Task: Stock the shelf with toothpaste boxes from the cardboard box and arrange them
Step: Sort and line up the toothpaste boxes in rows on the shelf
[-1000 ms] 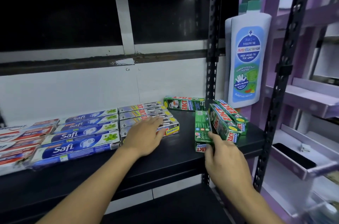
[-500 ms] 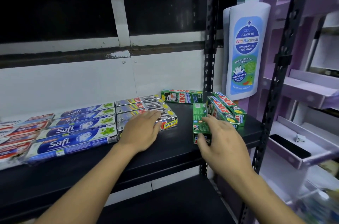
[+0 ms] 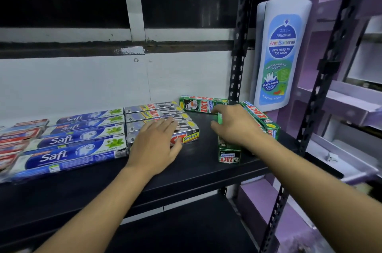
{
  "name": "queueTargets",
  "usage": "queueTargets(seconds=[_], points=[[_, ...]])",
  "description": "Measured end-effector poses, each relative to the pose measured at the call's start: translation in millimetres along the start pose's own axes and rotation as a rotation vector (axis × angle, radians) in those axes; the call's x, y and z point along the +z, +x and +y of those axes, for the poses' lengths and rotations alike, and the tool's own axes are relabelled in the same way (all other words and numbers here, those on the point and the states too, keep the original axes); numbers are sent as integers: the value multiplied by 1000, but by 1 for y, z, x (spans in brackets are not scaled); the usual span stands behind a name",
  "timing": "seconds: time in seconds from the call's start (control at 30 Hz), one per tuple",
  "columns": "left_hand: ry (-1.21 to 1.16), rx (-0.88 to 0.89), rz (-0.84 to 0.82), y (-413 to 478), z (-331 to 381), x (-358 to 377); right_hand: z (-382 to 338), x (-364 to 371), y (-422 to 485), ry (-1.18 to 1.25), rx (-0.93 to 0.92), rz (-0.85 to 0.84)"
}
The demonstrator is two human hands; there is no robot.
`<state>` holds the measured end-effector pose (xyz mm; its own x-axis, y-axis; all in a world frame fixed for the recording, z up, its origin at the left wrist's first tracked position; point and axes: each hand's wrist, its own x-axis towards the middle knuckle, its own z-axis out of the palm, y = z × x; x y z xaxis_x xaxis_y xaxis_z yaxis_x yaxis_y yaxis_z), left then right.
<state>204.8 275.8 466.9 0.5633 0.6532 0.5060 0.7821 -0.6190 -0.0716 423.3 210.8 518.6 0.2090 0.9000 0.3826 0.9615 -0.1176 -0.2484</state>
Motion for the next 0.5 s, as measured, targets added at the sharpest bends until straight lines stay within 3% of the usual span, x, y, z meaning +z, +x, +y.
queueTargets(seconds=[0.5], points=[[-85,-97,73,2,1,6,26,55,154,-156,-71,-164]])
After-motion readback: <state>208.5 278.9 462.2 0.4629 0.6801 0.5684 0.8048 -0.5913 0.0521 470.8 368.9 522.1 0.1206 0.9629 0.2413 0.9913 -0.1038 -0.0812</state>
